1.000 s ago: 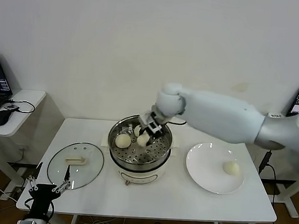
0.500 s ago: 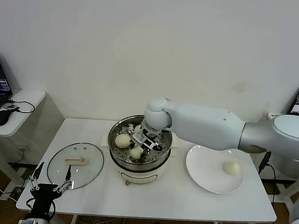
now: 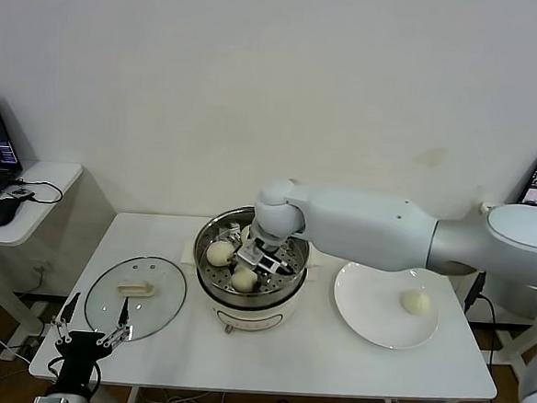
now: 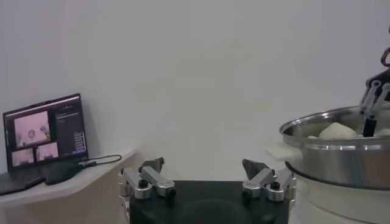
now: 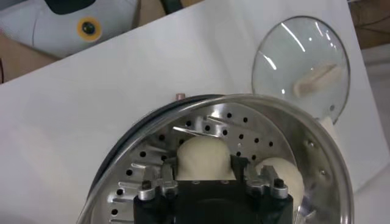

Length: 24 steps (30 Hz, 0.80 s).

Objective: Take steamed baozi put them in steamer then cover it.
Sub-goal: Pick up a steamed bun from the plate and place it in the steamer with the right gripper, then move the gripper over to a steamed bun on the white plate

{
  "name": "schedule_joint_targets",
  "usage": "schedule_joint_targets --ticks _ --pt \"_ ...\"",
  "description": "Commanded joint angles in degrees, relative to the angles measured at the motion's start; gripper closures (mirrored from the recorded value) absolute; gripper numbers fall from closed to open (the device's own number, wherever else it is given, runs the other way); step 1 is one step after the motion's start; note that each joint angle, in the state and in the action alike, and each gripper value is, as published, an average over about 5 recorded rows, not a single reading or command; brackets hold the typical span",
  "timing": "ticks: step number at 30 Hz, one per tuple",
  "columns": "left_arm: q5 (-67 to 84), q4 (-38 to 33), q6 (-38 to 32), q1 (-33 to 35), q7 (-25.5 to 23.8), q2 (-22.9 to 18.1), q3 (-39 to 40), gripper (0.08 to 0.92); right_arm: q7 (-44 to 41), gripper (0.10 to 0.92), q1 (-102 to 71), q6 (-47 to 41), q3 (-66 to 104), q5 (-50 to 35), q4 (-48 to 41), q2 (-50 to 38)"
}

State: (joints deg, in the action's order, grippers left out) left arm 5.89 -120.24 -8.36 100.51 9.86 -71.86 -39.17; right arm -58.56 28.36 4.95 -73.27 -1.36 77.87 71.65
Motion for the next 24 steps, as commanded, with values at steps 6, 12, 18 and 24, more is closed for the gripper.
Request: schedule_joint_targets --ticks 6,12,18,24 --pt "0.2 -0.4 0.0 0.0 0.0 0.8 -0.4 0.177 -2.1 0.204 3.1 -3.6 7.0 -2.8 1.4 -8.7" --pt "0.4 0.1 0.1 -0.7 -0.1 1.7 -0.5 0.177 -3.6 0.202 2.9 -15.4 11.3 -3.4 3.9 -18.9" --pt "0.5 0.7 0.2 -1.2 -0.2 2.7 -0.3 0.177 -5.1 0.203 0.3 -21.4 13.6 -2.0 7.0 -29.6" --pt "0.5 1.4 0.3 -1.8 -0.3 3.5 0.0 0.177 -5.7 0.203 -9.4 -20.2 20.4 3.6 5.5 -39.6"
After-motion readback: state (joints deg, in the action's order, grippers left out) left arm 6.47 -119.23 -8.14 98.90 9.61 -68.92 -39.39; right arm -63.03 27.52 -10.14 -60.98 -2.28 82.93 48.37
